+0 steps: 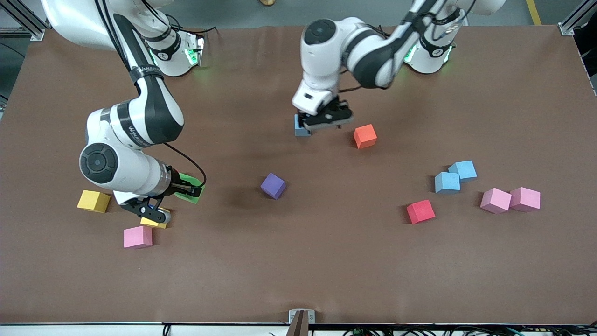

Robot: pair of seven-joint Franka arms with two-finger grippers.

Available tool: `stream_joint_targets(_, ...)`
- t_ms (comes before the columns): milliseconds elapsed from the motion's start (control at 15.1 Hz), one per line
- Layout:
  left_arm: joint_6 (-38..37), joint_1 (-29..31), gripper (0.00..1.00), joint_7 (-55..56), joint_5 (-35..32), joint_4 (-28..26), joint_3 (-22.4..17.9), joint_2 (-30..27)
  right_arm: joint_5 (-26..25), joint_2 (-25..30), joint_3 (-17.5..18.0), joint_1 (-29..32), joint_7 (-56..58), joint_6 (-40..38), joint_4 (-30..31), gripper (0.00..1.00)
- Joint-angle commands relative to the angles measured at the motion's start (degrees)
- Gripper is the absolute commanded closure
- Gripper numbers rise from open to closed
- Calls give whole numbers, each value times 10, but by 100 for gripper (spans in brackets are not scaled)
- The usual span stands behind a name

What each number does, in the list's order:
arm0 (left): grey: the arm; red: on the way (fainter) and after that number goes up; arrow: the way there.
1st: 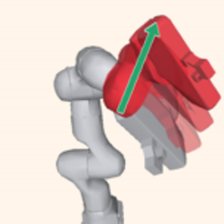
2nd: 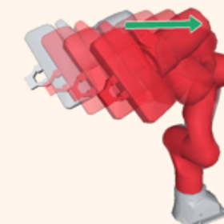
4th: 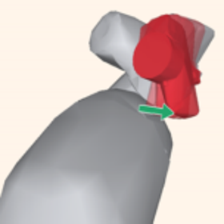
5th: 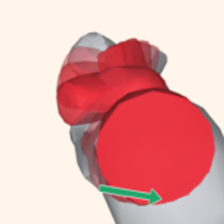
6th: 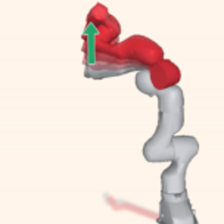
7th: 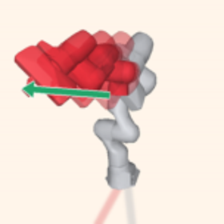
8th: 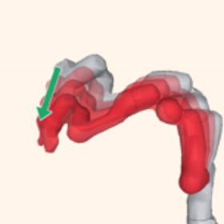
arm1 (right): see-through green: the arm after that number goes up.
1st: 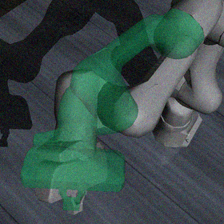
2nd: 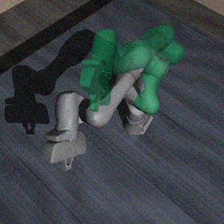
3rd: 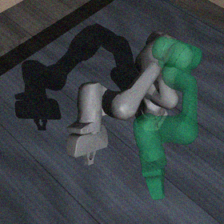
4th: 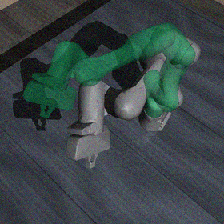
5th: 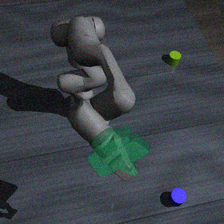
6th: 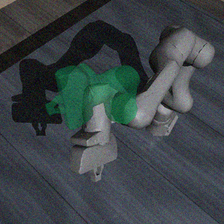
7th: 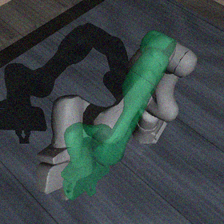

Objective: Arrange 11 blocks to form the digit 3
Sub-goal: 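Carry the blue cube to mid-table and release it with the left gripper, then grasp the orange cube with the left gripper while the right gripper carries green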

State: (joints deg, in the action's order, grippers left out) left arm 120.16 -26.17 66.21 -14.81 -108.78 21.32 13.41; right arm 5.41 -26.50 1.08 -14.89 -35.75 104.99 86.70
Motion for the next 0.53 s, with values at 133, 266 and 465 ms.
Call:
stream_joint_targets(133, -53, 96, 0, -66, 44, -57, 6, -47, 7, -7, 1, -4, -37, -8, -7, 73)
stream_joint_targets(266, -23, 126, 0, -67, 45, -91, 6, -49, 33, -6, 2, -5, -87, 3, 12, 72)
stream_joint_targets(465, 67, 142, 0, -68, 45, -170, 7, -62, 66, 3, 4, -14, -133, 28, 46, 72)
